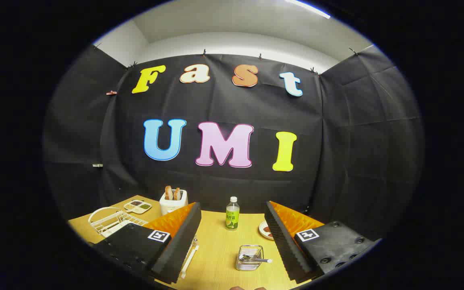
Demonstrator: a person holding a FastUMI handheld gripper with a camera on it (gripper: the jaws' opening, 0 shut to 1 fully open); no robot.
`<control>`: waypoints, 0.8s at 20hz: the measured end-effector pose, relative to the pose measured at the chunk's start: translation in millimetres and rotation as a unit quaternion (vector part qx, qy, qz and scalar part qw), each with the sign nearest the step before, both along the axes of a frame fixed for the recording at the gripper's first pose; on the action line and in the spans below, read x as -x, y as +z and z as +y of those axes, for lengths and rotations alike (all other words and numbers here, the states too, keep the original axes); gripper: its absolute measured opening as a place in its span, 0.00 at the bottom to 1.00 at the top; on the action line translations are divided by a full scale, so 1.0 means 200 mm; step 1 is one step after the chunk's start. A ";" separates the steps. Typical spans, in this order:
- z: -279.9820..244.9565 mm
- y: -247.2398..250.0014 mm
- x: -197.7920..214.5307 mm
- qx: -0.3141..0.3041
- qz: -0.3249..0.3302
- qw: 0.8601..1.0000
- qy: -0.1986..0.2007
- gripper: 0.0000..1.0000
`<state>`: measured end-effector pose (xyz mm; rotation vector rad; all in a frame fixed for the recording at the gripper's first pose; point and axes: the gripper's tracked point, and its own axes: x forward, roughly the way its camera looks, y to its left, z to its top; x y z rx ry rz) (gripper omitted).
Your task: Take the plate from the dish rack, then take the spoon from the basket and place it into the plate.
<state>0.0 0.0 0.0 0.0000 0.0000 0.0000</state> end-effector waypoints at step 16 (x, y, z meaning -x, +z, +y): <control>0.18 -0.13 -0.01 0.011 0.049 0.998 0.031 0.97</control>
